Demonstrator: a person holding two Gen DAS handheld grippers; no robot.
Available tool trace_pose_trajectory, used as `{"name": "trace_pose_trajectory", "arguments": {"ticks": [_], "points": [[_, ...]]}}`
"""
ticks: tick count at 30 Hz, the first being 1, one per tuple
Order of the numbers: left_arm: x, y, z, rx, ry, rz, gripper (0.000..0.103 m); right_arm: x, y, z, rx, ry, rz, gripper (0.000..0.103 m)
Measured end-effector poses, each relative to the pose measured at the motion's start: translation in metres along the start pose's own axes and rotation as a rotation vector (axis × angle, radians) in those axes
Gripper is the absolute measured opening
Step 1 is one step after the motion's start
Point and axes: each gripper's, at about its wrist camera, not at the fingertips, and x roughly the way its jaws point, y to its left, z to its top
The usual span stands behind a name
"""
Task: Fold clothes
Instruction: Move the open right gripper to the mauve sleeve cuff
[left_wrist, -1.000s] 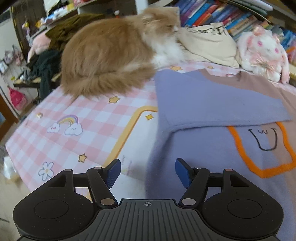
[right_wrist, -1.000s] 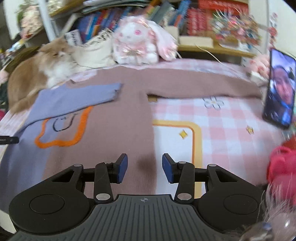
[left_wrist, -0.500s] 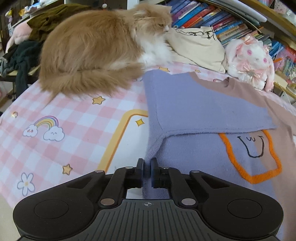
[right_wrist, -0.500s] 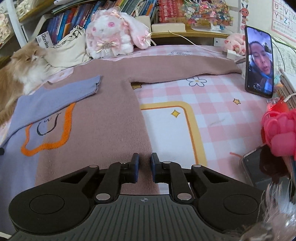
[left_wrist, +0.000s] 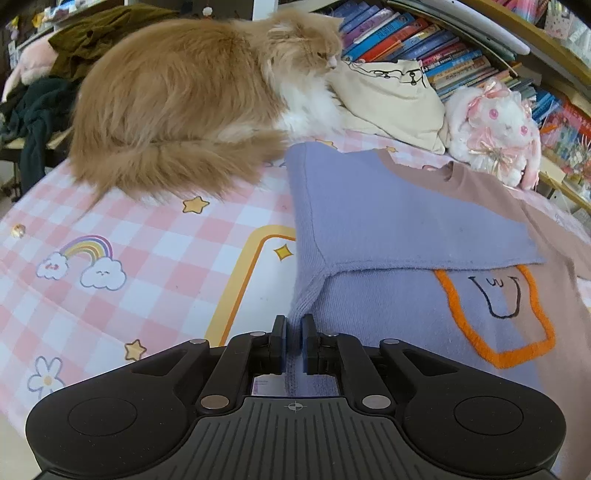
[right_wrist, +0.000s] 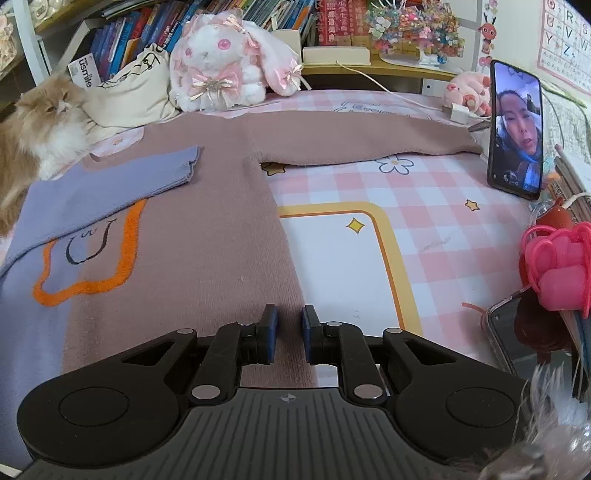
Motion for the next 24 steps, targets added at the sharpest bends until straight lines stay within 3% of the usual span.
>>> {"name": "trace_pose_trajectory", "arguments": {"ticks": [2,3,5,9,11,17,24], "points": [[-0.012,-0.007,-0.001,-0.003,-0.068,0.015,0.021,-0.001,-0.002,0.0,-0.003,0.0,0.014,0.019],[-0.016,-0.012,-0.001,0.002,-0.095,0.017,0.027,-0.002,-0.002,0.0,-0.011,-0.002,0.02,0.026],[-0.022,-0.025,-0.001,0.03,-0.126,0.01,0.051,-0.005,-0.005,0.003,-0.038,-0.018,0.032,0.035],[-0.022,-0.055,-0.009,0.1,-0.121,0.028,0.061,-0.006,-0.016,0.013,-0.065,-0.044,0.052,0.045],[-0.022,-0.069,-0.016,0.126,-0.11,0.054,0.071,-0.001,-0.026,0.021,-0.056,-0.044,0.06,0.049],[-0.027,-0.09,-0.037,0.11,-0.061,0.101,0.076,0.021,-0.061,0.044,-0.042,-0.043,0.054,0.062],[-0.04,-0.105,-0.065,0.066,-0.009,0.213,0.082,0.057,-0.101,0.077,0.014,-0.048,0.064,0.062]]}}
